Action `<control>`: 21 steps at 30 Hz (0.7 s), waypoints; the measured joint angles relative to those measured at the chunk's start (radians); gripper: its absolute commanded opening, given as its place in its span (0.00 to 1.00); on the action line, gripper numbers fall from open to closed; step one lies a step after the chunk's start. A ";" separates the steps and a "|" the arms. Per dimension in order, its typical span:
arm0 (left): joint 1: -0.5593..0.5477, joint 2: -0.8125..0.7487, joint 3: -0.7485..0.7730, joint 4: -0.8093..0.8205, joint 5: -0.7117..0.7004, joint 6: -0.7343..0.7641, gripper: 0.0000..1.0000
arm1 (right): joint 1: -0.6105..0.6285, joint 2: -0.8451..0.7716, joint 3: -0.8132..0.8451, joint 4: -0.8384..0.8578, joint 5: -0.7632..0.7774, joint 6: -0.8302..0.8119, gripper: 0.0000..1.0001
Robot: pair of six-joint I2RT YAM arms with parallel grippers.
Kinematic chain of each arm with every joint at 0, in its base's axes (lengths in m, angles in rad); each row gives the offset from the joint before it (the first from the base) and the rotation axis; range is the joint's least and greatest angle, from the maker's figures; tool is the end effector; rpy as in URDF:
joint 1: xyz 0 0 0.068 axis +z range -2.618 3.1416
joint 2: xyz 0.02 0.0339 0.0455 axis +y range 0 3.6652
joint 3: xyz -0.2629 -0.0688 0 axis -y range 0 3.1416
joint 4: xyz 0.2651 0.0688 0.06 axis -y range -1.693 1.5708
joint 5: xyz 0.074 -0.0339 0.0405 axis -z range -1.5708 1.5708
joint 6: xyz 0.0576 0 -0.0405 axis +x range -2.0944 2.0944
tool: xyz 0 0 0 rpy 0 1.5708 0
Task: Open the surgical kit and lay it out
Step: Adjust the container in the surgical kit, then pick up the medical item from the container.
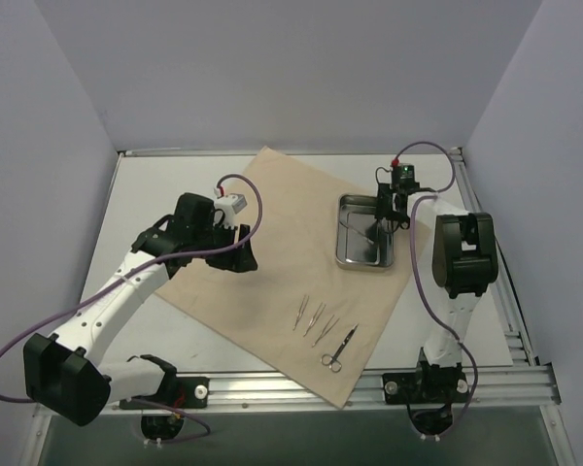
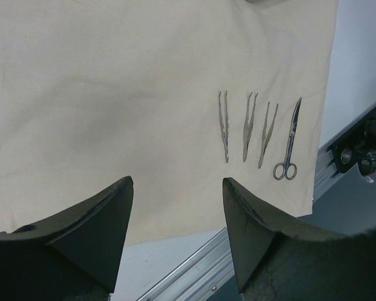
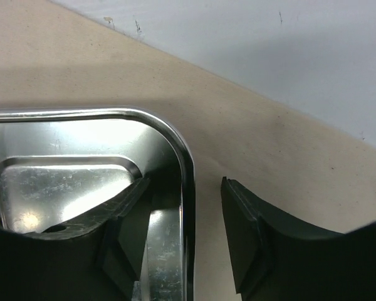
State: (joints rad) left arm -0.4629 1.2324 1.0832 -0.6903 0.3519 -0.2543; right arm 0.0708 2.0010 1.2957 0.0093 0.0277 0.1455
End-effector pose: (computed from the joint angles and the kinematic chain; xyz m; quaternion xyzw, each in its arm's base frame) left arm 0.2500 -0.1470 0.2861 0.1580 0.9080 -0.2766 0.2723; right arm 0.4703 0.0318 0.1419 0.0397 0.9049 0.0332 0.4224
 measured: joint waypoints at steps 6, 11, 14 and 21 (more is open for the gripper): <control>0.000 0.011 0.000 0.002 0.001 0.000 0.68 | 0.000 0.002 0.069 -0.085 0.002 0.008 0.79; 0.000 0.028 0.000 0.005 0.005 0.000 0.68 | 0.000 0.000 0.178 -0.190 0.027 0.003 0.79; 0.000 0.029 0.000 0.005 0.005 0.000 0.68 | 0.003 -0.024 0.198 -0.214 0.027 -0.013 0.66; 0.000 0.029 0.000 0.005 0.005 -0.001 0.68 | 0.006 -0.107 0.170 -0.271 -0.153 -0.071 0.45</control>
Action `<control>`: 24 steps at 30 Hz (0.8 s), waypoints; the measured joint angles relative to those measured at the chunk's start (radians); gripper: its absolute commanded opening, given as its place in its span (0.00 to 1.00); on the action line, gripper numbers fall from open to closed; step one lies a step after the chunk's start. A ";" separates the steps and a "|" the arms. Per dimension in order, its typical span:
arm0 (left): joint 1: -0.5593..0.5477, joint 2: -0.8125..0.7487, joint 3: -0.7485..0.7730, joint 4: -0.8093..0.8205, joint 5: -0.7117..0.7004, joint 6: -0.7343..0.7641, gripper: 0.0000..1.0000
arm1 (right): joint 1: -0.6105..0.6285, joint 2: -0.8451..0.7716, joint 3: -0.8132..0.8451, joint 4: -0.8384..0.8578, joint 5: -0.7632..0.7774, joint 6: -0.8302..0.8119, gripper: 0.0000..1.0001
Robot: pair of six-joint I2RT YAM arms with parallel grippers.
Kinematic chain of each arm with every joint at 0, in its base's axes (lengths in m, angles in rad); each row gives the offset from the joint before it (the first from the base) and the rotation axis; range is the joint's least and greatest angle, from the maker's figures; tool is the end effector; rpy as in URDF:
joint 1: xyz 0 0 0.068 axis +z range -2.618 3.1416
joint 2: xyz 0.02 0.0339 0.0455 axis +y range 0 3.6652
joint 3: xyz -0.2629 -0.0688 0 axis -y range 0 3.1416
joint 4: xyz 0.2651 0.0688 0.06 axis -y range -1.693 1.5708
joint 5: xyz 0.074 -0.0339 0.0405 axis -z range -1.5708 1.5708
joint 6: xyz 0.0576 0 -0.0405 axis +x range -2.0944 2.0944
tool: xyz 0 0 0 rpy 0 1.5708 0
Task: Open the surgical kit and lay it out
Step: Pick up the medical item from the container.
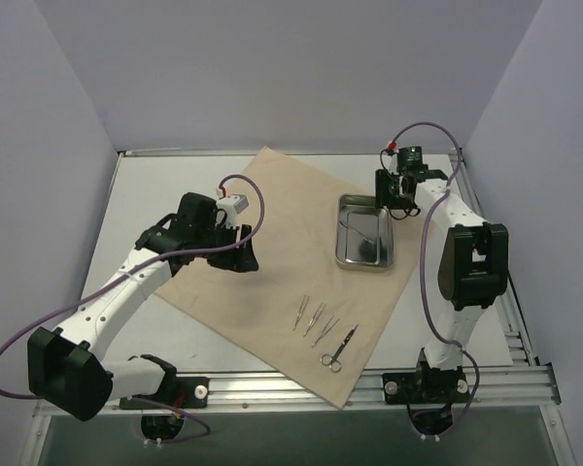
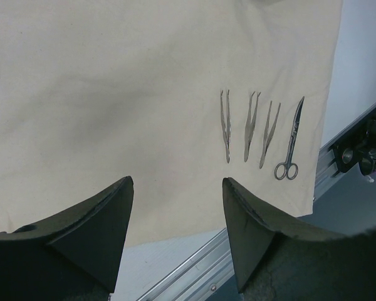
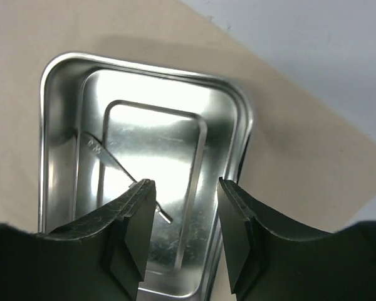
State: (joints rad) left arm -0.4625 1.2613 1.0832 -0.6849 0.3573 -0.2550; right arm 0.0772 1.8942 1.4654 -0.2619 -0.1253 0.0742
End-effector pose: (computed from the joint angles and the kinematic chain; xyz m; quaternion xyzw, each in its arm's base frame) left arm 0.2547 -0.1495 0.2788 0.1569 0.9118 -0.2758 0.2608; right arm 0.4687 0.0435 0.2236 -0.0280 0.9029 0.0886 0.4196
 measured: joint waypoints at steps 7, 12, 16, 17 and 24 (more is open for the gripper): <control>0.000 0.000 0.000 0.000 0.005 -0.005 0.68 | 0.035 -0.012 -0.068 -0.022 -0.111 -0.038 0.54; 0.000 0.000 0.000 0.001 0.008 -0.010 0.68 | 0.055 -0.013 -0.105 -0.021 -0.143 -0.059 0.48; 0.000 0.000 0.000 0.001 0.008 -0.016 0.68 | 0.056 -0.013 -0.132 -0.017 -0.157 -0.072 0.45; 0.000 0.000 0.000 0.001 0.009 -0.018 0.68 | 0.056 -0.013 -0.141 -0.013 -0.157 -0.074 0.45; 0.000 0.000 0.000 0.001 0.009 -0.023 0.67 | 0.064 -0.013 -0.183 -0.008 -0.156 -0.079 0.45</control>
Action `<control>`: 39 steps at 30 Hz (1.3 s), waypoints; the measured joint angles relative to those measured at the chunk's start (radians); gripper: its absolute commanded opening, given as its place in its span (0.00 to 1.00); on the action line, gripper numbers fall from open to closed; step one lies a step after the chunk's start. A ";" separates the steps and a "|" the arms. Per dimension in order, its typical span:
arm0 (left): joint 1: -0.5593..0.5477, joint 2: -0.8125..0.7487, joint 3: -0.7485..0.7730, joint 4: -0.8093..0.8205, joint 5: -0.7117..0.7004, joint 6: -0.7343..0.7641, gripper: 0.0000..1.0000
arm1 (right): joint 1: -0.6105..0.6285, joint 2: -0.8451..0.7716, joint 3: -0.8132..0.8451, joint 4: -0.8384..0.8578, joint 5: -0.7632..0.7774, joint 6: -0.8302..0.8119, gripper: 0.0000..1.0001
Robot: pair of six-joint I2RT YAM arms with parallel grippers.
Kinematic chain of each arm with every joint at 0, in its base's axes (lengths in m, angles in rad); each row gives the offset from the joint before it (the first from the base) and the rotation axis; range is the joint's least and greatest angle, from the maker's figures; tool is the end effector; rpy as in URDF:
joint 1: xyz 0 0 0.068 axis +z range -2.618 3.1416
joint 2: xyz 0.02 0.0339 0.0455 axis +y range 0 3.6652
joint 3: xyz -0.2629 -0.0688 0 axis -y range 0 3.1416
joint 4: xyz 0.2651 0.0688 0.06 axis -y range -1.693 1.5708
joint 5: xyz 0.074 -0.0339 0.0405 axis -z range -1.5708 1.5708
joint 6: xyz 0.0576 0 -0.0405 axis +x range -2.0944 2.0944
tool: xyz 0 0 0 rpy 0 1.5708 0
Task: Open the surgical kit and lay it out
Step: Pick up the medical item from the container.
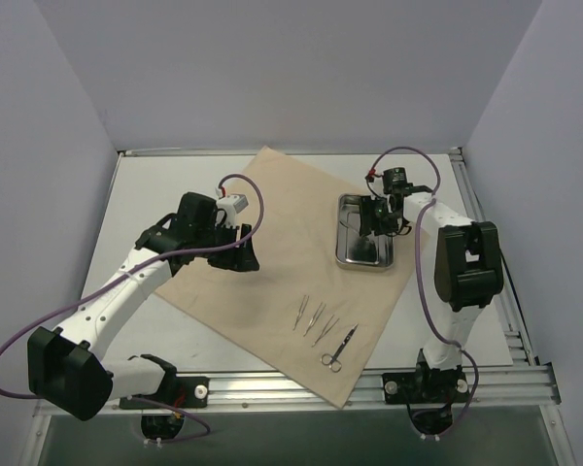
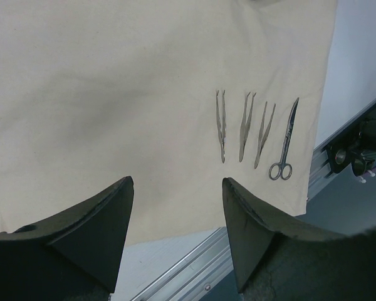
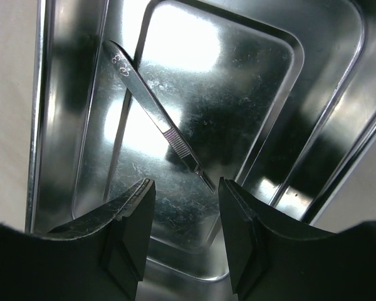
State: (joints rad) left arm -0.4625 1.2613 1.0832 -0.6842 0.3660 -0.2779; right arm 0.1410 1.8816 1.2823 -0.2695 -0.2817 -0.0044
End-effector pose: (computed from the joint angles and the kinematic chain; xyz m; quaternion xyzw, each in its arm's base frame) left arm 0.2545 -0.1499 0.2790 0.1479 0.9125 -0.2825 0.2562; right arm 0.4301 0.0772 0.1651 -0.1157 0.9238 0.1548 0.3306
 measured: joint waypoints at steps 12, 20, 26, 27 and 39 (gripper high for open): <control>0.000 0.000 0.000 0.000 0.000 -0.003 0.67 | 0.024 0.000 -0.008 0.015 0.015 -0.009 0.43; 0.000 0.000 0.000 0.000 0.000 -0.003 0.67 | 0.024 0.000 -0.019 0.018 0.044 -0.016 0.42; 0.000 0.000 0.000 0.000 0.000 -0.003 0.67 | 0.024 0.000 -0.041 0.018 0.056 -0.017 0.39; 0.000 0.000 0.000 0.000 0.000 -0.003 0.67 | 0.024 0.002 -0.043 0.018 0.056 -0.017 0.38; 0.000 -0.010 0.000 0.000 0.001 -0.002 0.67 | 0.026 0.032 -0.030 0.018 0.057 -0.023 0.32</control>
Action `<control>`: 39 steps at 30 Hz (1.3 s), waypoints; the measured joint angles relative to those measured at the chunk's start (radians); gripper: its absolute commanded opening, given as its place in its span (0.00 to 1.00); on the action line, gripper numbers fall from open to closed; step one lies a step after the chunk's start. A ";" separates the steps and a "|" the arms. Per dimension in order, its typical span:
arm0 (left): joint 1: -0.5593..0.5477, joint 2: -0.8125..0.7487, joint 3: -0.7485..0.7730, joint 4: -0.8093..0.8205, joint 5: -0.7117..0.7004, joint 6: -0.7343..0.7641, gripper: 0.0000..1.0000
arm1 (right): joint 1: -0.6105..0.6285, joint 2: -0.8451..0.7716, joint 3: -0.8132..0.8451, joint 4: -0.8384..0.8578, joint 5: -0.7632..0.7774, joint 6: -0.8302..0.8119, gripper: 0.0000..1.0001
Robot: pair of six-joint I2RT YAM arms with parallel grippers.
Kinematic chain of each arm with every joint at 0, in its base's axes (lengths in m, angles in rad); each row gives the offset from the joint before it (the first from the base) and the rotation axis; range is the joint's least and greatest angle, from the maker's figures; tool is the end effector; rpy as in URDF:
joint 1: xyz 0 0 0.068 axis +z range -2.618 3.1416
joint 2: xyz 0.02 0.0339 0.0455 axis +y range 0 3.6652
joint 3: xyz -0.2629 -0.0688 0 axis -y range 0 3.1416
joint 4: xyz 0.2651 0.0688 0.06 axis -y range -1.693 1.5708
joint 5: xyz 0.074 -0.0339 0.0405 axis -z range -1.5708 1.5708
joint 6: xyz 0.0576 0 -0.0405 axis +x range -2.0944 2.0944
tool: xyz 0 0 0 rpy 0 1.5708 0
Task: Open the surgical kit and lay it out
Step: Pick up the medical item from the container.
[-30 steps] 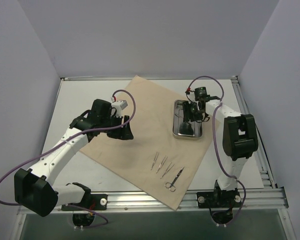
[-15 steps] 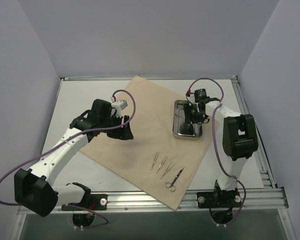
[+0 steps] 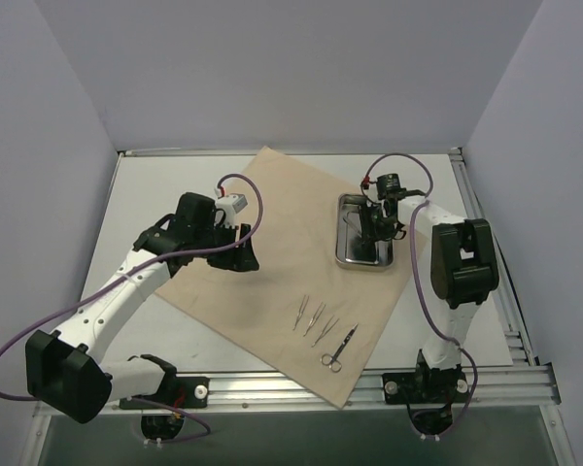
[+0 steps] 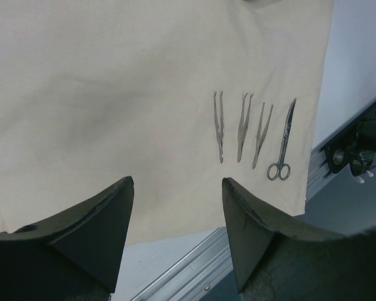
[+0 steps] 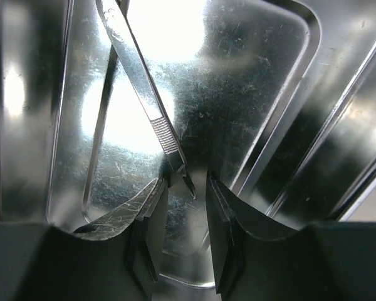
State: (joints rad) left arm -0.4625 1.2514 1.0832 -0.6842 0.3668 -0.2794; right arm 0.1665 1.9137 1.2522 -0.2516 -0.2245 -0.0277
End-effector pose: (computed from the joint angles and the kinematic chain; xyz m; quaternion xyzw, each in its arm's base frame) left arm 0.2530 -0.1492 0.2817 0.1480 0.9108 -0.2844 0.2602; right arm 0.4259 0.0846 0.1426 -0.1272 0.9325 0.1280 0.3128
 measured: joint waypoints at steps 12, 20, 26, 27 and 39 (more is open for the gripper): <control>0.000 -0.032 0.000 0.000 0.000 0.000 0.67 | 0.020 0.016 0.022 -0.007 0.032 -0.001 0.25; 0.000 -0.032 0.000 0.000 0.000 0.000 0.68 | 0.038 0.024 0.031 -0.006 0.054 0.000 0.14; 0.001 -0.035 0.000 0.000 -0.002 -0.002 0.72 | 0.038 0.025 0.031 -0.006 0.055 0.004 0.03; 0.001 -0.037 0.000 0.000 -0.002 -0.002 0.72 | 0.038 0.025 0.031 -0.006 0.055 0.005 0.01; 0.001 -0.040 0.000 -0.001 -0.011 -0.006 0.75 | 0.039 0.029 0.048 -0.032 0.013 0.075 0.00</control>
State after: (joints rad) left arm -0.4614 1.2114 1.0832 -0.6849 0.3561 -0.2852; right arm 0.2050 1.9427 1.3003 -0.2840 -0.2115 0.0471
